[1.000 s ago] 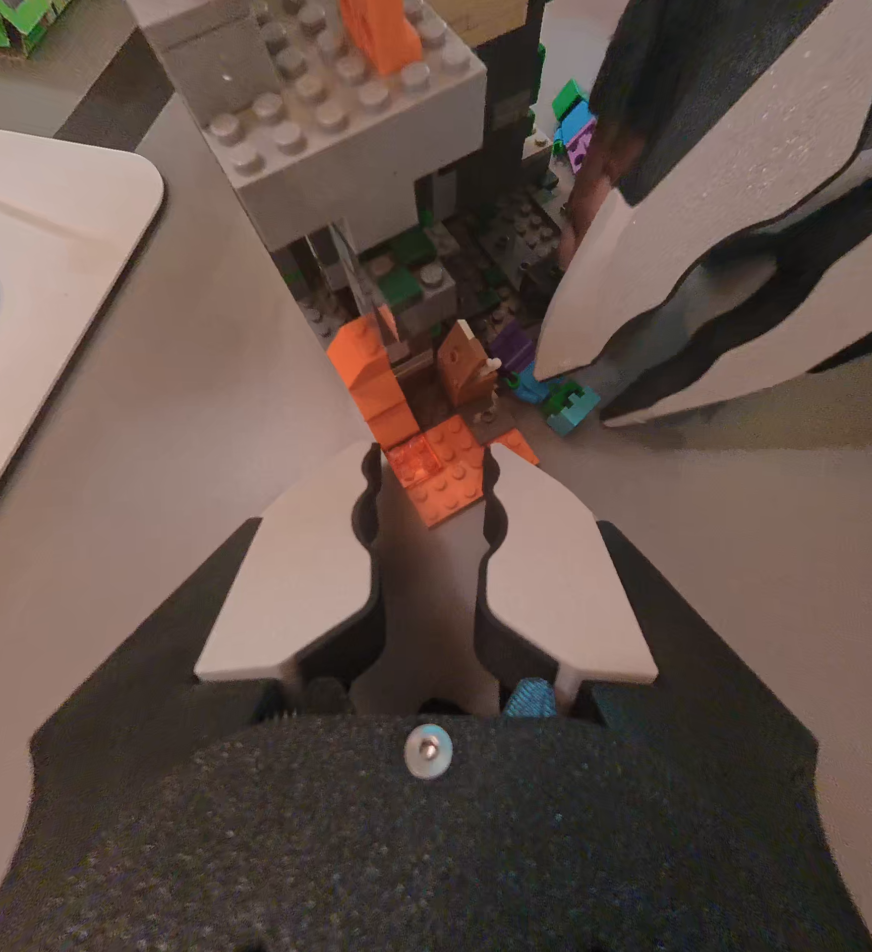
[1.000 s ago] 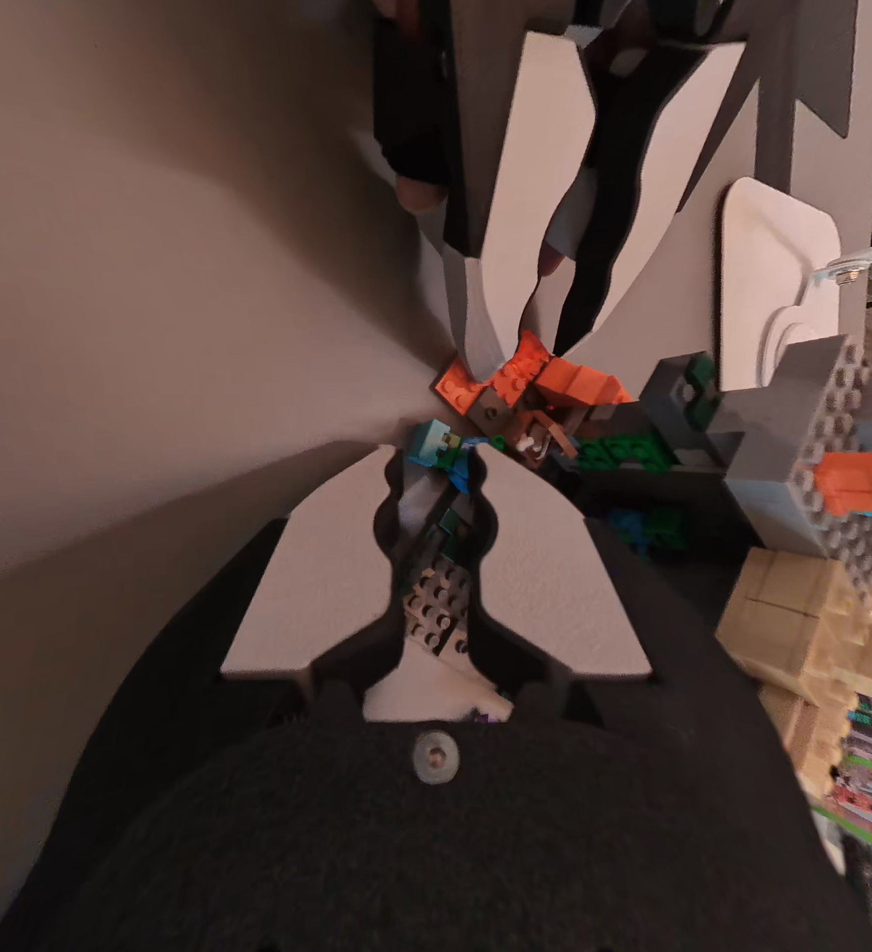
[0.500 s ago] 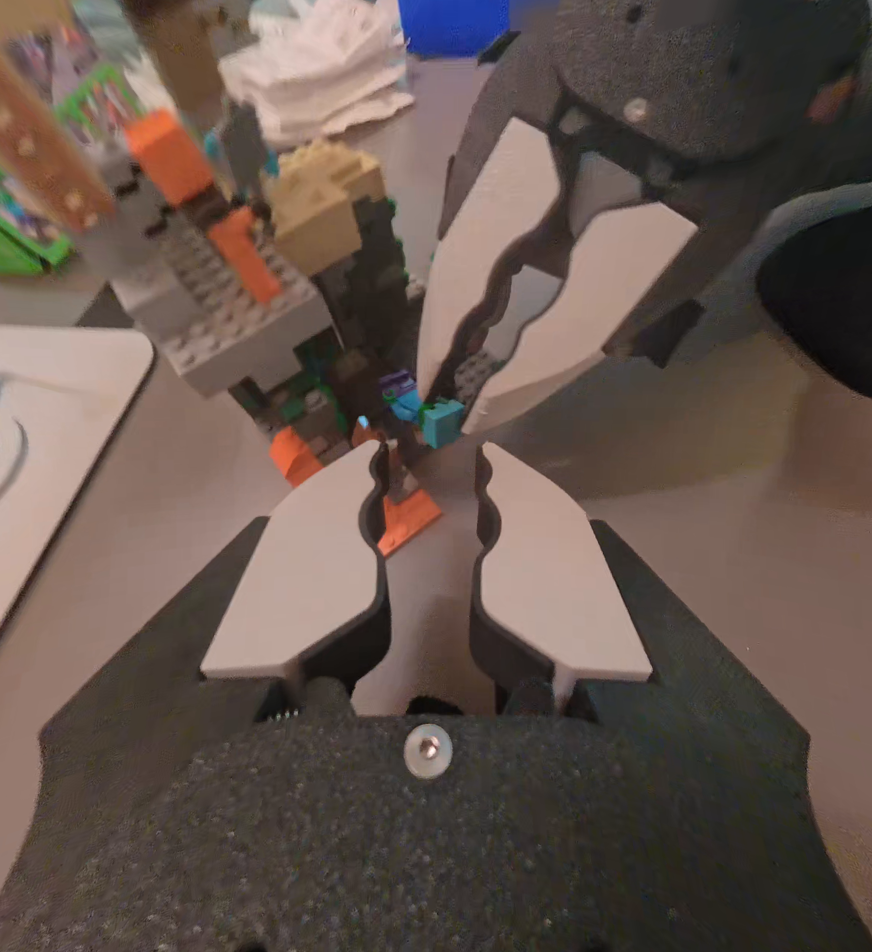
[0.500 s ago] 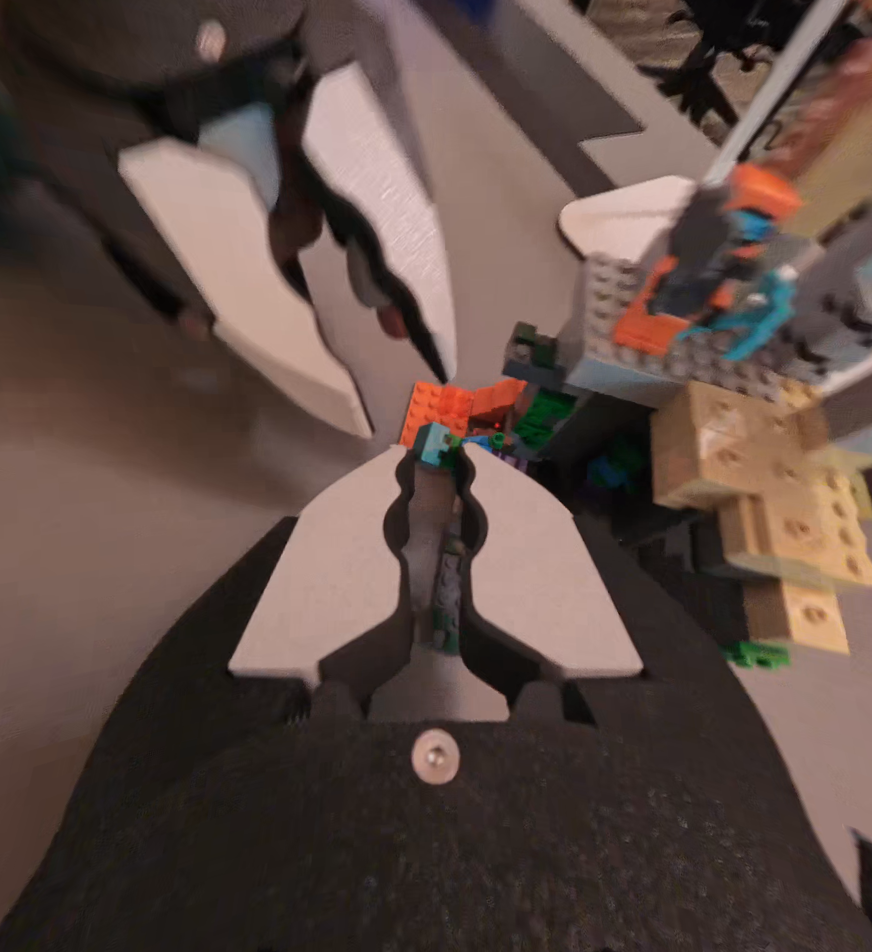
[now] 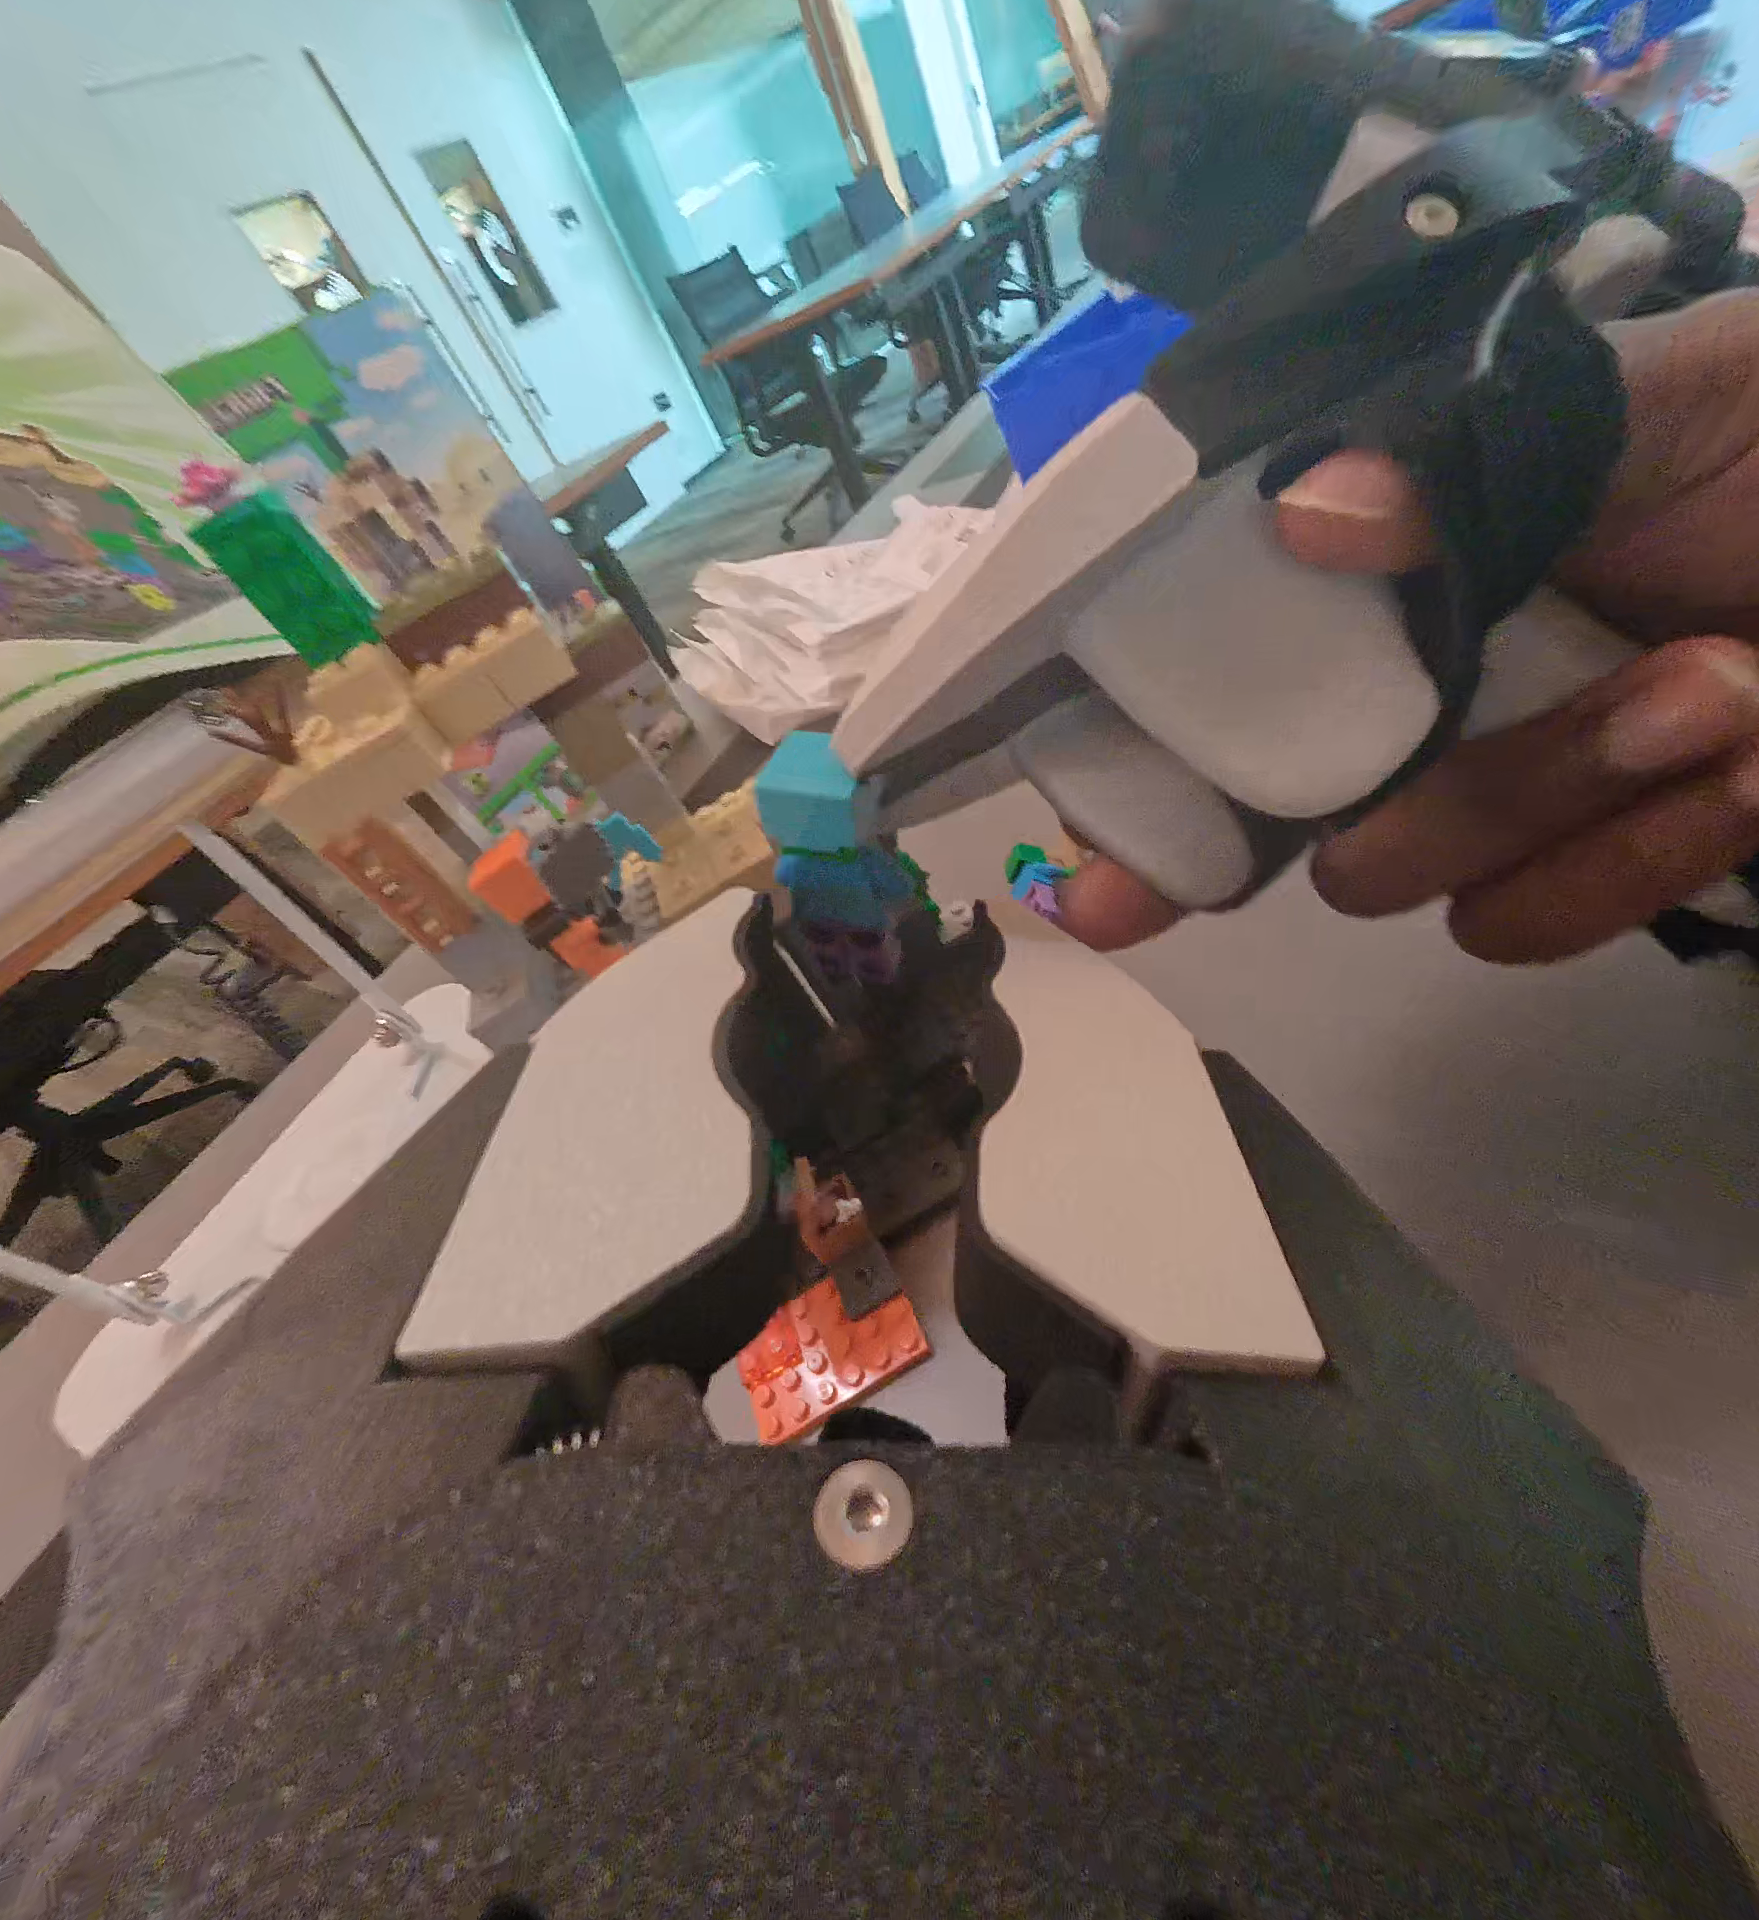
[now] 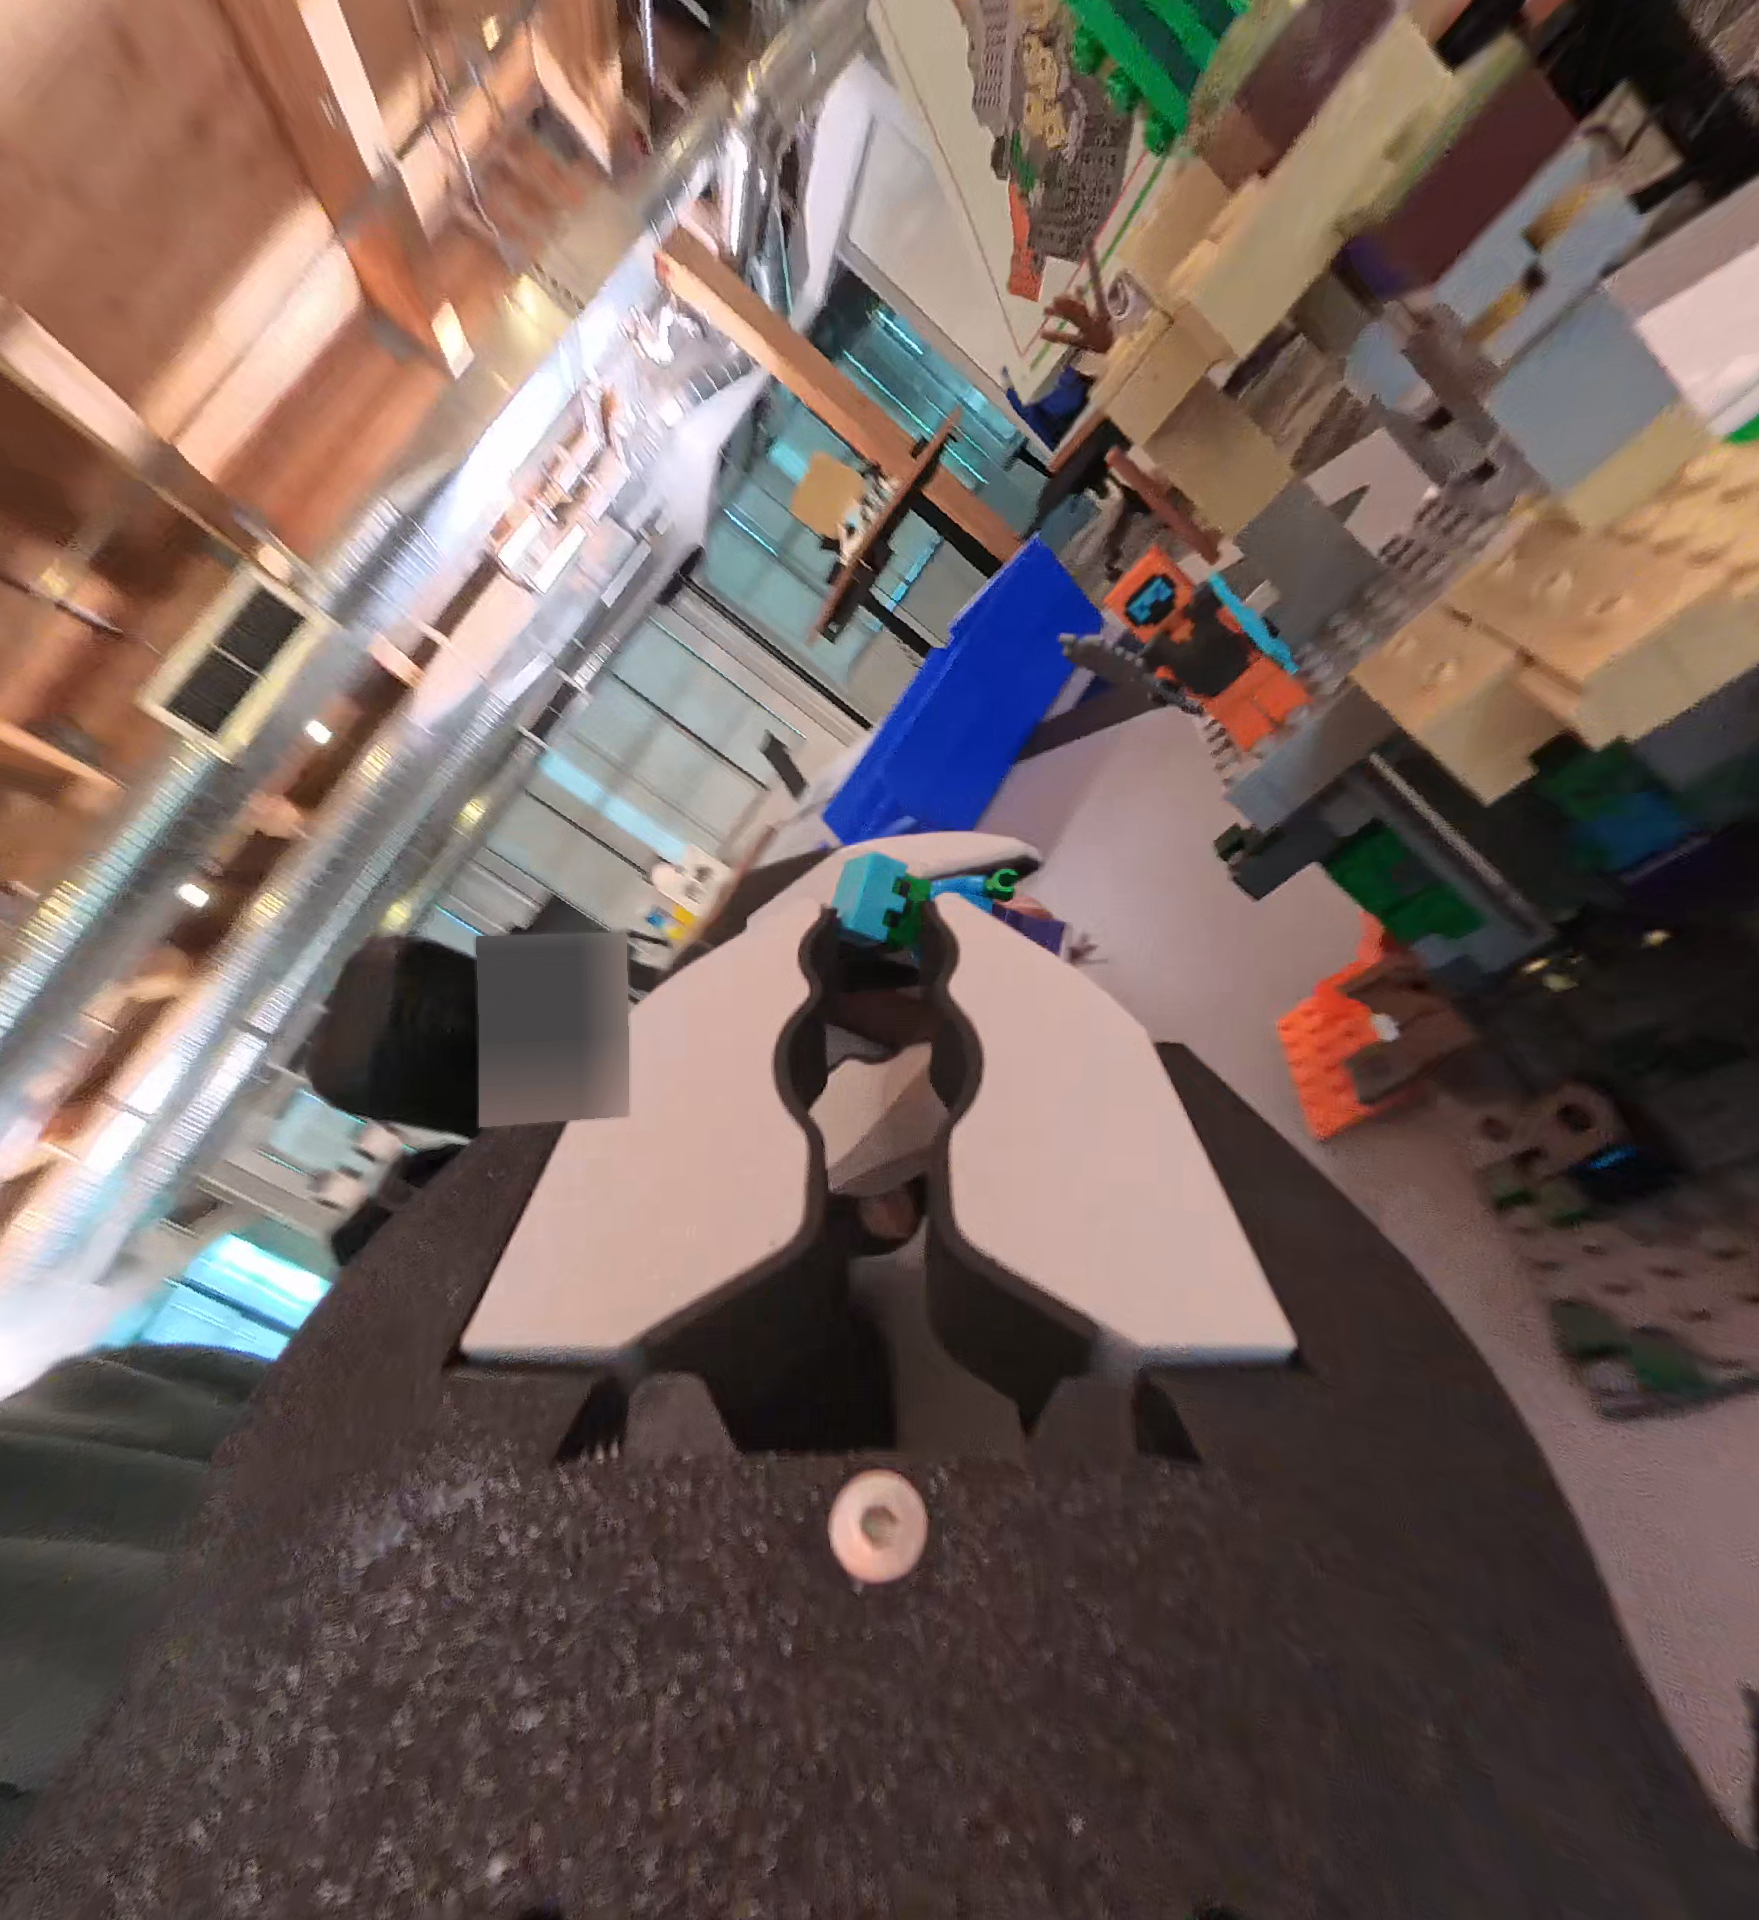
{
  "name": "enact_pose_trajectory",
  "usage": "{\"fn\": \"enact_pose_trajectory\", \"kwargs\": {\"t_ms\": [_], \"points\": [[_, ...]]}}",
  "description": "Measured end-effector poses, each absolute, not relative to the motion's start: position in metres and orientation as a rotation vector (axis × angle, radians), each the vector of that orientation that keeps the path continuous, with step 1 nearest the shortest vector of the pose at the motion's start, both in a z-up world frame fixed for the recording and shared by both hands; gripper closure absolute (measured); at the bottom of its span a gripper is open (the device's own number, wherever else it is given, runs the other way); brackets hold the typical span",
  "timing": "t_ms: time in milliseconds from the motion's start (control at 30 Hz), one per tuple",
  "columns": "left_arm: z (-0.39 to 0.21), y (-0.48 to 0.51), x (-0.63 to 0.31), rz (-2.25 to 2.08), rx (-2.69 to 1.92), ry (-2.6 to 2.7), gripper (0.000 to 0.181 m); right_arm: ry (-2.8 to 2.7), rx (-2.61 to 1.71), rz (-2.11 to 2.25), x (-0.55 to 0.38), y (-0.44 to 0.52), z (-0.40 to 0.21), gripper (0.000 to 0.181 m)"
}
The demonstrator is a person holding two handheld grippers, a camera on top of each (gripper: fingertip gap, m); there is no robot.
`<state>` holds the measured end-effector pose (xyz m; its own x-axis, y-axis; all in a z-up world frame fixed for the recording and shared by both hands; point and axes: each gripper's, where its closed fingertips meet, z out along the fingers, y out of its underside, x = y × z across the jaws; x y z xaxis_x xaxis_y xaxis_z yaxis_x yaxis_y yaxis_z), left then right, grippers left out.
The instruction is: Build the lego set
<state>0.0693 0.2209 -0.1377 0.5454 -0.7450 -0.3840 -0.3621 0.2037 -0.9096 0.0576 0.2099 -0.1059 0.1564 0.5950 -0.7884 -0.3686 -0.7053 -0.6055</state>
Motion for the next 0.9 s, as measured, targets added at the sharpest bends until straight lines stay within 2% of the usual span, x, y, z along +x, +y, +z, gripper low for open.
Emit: {"fn": "enact_pose_trajectory", "kwargs": {"t_ms": [100, 267, 367, 467, 600, 700, 800, 900], "points": [[-0.129, 0.219, 0.067, -0.326, -1.372, 0.998, 0.157, -0.126, -1.657, 1.762, 0.057, 0.206, -0.101, 0.167], [-0.129, 0.213, 0.063, -0.398, -1.374, 1.026, 0.158, -0.245, -1.662, 1.763, 0.054, 0.203, -0.100, 0.166], [-0.134, 0.205, 0.062, -0.540, -1.390, 1.107, 0.159, -0.636, -1.649, 1.561, 0.059, 0.200, -0.098, 0.165], [-0.148, 0.196, 0.061, -0.665, -1.439, 1.216, 0.159, -1.205, -1.629, 1.064, 0.067, 0.196, -0.114, 0.152], [-0.164, 0.188, 0.064, -0.783, -1.493, 1.335, 0.159, -1.676, -1.510, 0.554, 0.071, 0.195, -0.131, 0.149], [-0.169, 0.188, 0.067, -0.777, -1.496, 1.375, 0.159, -1.790, -1.596, 0.515, 0.068, 0.191, -0.146, 0.152], [-0.172, 0.190, 0.068, -0.766, -1.505, 1.385, 0.159, -1.737, -1.671, 0.546, 0.064, 0.193, -0.153, 0.165], [-0.179, 0.195, 0.067, -0.761, -1.536, 1.363, 0.159, -1.643, -1.749, 0.561, 0.061, 0.197, -0.159, 0.166]]}}
